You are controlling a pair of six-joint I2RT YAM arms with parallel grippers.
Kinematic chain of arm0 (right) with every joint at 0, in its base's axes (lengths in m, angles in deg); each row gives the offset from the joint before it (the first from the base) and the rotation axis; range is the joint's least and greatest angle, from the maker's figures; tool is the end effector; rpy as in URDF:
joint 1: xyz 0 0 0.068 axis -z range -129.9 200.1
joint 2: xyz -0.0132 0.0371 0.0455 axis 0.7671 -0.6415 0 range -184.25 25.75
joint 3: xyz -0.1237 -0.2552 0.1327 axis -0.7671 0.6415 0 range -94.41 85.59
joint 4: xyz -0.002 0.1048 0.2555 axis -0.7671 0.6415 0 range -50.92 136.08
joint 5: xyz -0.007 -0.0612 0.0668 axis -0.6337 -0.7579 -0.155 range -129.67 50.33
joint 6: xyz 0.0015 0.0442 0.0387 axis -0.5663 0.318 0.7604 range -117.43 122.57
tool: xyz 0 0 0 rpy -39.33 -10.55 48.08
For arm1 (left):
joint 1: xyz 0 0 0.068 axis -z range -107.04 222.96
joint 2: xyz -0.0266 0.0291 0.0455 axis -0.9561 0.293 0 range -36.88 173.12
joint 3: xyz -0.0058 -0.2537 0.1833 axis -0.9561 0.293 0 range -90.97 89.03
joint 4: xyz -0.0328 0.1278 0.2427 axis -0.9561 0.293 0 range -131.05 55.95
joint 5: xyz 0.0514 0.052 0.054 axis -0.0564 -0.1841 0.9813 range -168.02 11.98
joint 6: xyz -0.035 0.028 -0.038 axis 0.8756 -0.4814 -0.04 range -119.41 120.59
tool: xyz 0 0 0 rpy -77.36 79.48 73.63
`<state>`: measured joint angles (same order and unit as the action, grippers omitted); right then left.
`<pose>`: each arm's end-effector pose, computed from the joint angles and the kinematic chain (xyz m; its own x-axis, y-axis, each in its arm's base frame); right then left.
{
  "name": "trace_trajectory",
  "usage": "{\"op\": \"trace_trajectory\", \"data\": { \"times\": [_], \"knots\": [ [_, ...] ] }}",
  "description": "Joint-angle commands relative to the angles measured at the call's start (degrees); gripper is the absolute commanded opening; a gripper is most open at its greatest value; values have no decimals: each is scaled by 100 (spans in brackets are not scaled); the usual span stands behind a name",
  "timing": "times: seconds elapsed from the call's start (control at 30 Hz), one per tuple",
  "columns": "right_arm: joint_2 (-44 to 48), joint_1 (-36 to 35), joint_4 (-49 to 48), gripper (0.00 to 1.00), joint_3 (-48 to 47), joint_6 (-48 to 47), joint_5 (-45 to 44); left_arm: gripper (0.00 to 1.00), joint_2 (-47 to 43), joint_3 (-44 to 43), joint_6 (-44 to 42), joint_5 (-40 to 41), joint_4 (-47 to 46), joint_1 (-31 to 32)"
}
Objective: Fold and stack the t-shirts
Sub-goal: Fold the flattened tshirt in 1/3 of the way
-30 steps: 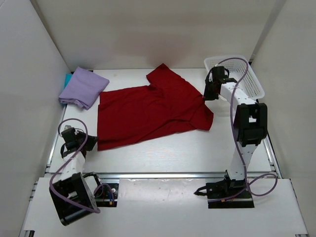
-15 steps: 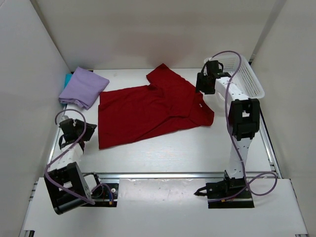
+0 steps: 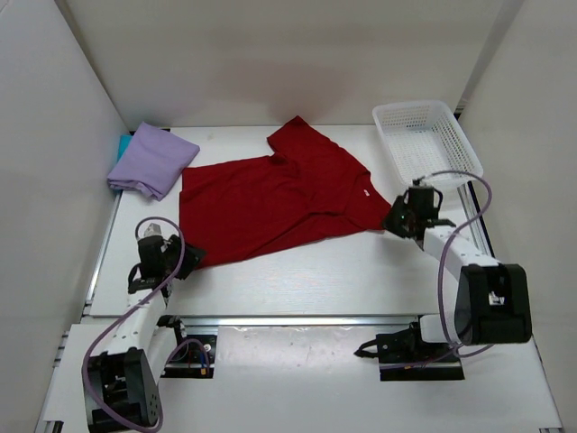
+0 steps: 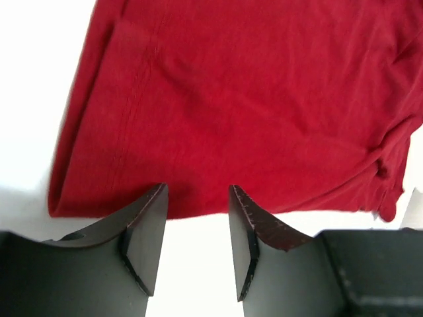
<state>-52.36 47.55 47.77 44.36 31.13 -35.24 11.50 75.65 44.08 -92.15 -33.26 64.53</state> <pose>0.2827 0.0158 0.2208 -0.6737 0.4472 -0.5884 0.2547 0.8879 0.3831 0.1497 0.0117 0.1632 -0.5117 -0.7505 -0.4183 -0.4370 0.6465 -0.6254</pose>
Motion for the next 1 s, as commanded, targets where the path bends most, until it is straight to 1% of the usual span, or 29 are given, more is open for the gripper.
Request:
{"op": "trace_trajectory", "data": {
  "times": [0.0, 0.03, 0.1, 0.17, 0.3, 0.37, 0.4, 0.47, 0.53, 0.57, 0.6, 0.63, 0.67, 0.7, 0.73, 0.8, 0.97],
  "knots": [
    [471, 246, -1105, 28, 694, 318, 233, 53, -83, 134, -42, -37, 73, 113],
    [480, 394, -1211, 35, 835, 300, 347, 56, -74, 109, -33, -63, 30, 139],
    [393, 404, -1343, 43, 880, 221, 453, 62, -4, 196, 2, -90, -101, 131],
    [183, 404, -1361, 44, 792, 185, 498, 62, 101, 310, 55, -204, -207, 43],
    [-239, 632, -1878, 45, 792, 255, 621, 59, 329, 415, 178, -327, -558, -80],
    [-493, 650, -2029, 43, 714, 264, 700, 55, 409, 390, 213, -257, -621, -45],
    [-678, 668, -2012, 42, 591, 230, 709, 49, 487, 398, 213, -213, -699, -54],
    [-915, 668, -2046, 37, 450, 265, 796, 42, 585, 451, 292, -248, -892, -124],
    [-1153, 677, -2178, 25, 388, 430, 902, 33, 777, 433, 354, -300, -1130, -168],
    [-1111, 677, -2274, 18, 388, 405, 902, 27, 856, 442, 380, -240, -1139, -142],
    [-1110, 633, -2345, 16, 371, 466, 815, 21, 944, 416, 380, -161, -1157, -116],
    [-1110, 624, -2415, 12, 353, 432, 736, 15, 1050, 407, 380, -73, -1209, -81],
    [-1093, 606, -2381, 5, 301, 432, 700, 12, 1138, 372, 380, -3, -1192, -80],
    [-1093, 615, -2433, 0, 274, 458, 691, 7, 1199, 337, 397, 24, -1279, -89],
    [-1058, 580, -2390, 1, 274, 536, 691, 1, 1313, 285, 398, 137, -1298, -98],
    [-997, 641, -2451, 0, 282, 546, 682, 0, 1498, 205, 389, 262, -1315, -263],
    [-566, 676, -2082, 0, 432, 651, 384, 0, 1762, -32, 556, 69, -1526, -897]
  ]
}}
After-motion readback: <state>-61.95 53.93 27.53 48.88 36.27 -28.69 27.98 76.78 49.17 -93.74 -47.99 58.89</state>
